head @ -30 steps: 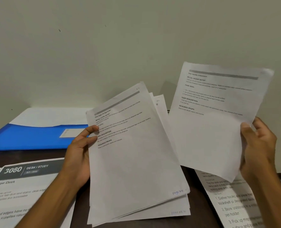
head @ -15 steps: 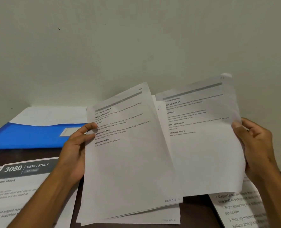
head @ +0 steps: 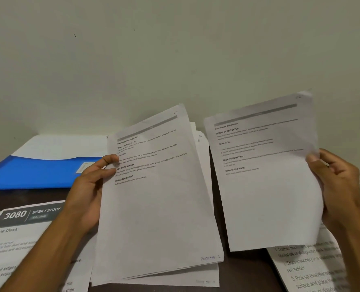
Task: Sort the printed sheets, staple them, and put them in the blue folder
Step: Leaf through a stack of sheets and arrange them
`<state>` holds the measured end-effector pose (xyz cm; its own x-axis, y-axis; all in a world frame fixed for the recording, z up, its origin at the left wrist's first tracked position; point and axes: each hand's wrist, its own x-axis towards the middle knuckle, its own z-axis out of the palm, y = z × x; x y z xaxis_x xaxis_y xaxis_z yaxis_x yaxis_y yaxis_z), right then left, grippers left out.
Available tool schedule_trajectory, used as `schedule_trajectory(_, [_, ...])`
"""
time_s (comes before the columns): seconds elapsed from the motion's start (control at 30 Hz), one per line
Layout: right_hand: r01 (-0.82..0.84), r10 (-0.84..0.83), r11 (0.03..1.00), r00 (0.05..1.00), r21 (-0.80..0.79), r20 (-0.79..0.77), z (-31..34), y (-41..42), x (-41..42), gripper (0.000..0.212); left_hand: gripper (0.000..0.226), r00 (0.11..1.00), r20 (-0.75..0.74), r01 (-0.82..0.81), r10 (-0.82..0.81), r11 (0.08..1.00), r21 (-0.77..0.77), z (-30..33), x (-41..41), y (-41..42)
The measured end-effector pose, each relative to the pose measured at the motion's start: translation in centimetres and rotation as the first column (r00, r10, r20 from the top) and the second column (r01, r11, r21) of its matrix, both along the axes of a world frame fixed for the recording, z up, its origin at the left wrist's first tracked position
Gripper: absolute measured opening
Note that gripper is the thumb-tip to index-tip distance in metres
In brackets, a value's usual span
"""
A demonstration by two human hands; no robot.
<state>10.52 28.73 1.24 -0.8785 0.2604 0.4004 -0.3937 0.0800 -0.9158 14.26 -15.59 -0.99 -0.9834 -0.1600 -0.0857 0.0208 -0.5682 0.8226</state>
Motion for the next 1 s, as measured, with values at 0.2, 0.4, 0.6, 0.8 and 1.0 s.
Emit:
schedule_trajectory(0.2, [-0.019,0.020,1.000,0.999,-0.025,0.039,-0.15,-0.04,-0.09,0.020,0.030,1.000,0.010,0.017,-0.017,1.000,-0.015,0.09,0.16,-0.10])
schedule_trajectory(0.4, [0.015,-0.012,0.998,0.999,-0.063,0.050,-0.21,0.34,-0.11,0.022,0.030,0.999,-0.007,0.034,-0.034,0.999,0.005,-0.03,0.03,-0.28])
schedule_trajectory(0.6, [-0.004,0.008,0.997,0.998,-0.072,0.068,-0.07,0.25,0.08,0.021,0.030,1.000,-0.004,0.009,-0.009,1.000,-0.014,-0.14,-0.02,-0.31])
schedule_trajectory(0.8, [-0.015,0.022,0.997,0.995,-0.077,0.093,-0.07,0.32,0.15,0.023,0.029,1.000,0.010,-0.009,0.009,1.000,-0.011,0.00,-0.02,-0.21])
schedule_trajectory(1.0, [-0.047,0.052,0.998,0.992,-0.047,0.115,0.17,0.18,0.54,0.022,0.030,1.000,-0.004,-0.004,0.003,0.999,-0.033,0.03,0.03,-0.10])
